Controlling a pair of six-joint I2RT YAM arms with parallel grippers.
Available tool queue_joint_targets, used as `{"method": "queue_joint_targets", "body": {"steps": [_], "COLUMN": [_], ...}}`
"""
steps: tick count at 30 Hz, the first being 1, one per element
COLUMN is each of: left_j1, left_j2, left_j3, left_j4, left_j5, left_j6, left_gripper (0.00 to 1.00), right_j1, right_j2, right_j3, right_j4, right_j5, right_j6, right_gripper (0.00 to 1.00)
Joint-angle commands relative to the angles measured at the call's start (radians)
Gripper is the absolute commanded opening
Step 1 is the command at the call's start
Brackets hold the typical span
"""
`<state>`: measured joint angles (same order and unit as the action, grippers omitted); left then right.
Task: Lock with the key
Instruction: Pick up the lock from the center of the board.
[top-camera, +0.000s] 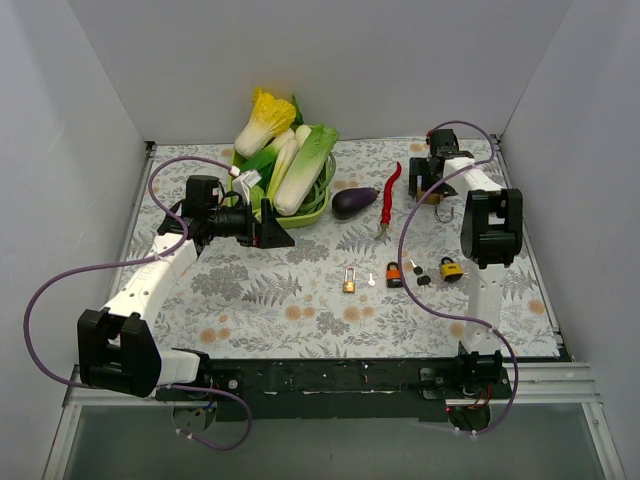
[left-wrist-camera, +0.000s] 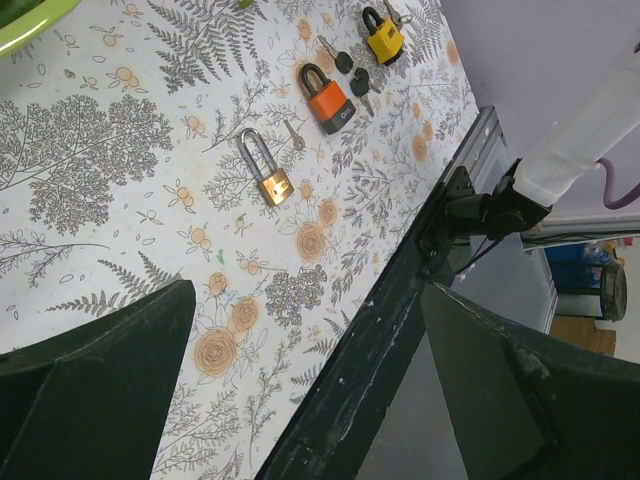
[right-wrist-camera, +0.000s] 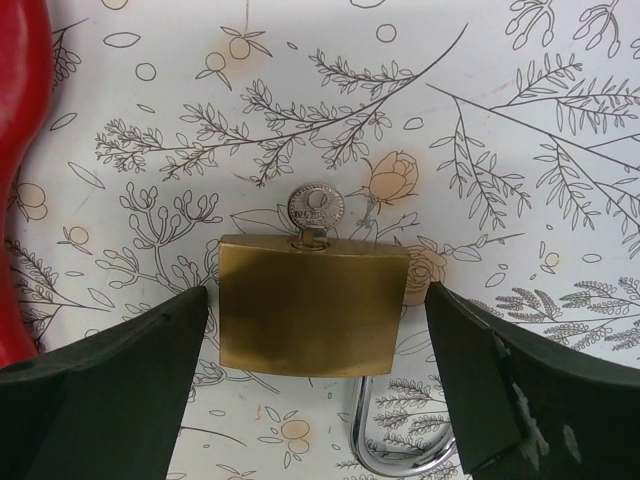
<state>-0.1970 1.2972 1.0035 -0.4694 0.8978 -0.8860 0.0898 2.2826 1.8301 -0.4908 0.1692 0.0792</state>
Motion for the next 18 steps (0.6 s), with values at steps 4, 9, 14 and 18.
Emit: {"method": "queue_joint_targets", "body": {"steps": [4,9,14,18], "left_j1": [0.008,0.01,0.01,0.01], "left_j2": [-0.047,-0.03,-0.006,0.013], "left_j3": [0.027,0.041,0.056,0.066], "left_j4": [-0.02,-0.018,0.011,0.072], "left_j5": [-0.03,-0.052,-0.062,-0.036], "left_j6": [0.027,0.035,0.028,0.001], "left_gripper": [0.98,0.98,0.98,0.98], "right_j1": [0.001,0.001,-0.001,0.001], "right_j2": [0.028,-0.011,-0.08,-0.133], "right_j3": [0.011,-0.009,0.03,0.046], "right_j4": [0.003,-0.002,0.001,0.02], "right_j5": [0.0,0.033,-0.026,-0.062], "right_j6": [0.007,0.011,-0.036,-0.064], "right_gripper": [0.89,0.63,0.27,0.09]}}
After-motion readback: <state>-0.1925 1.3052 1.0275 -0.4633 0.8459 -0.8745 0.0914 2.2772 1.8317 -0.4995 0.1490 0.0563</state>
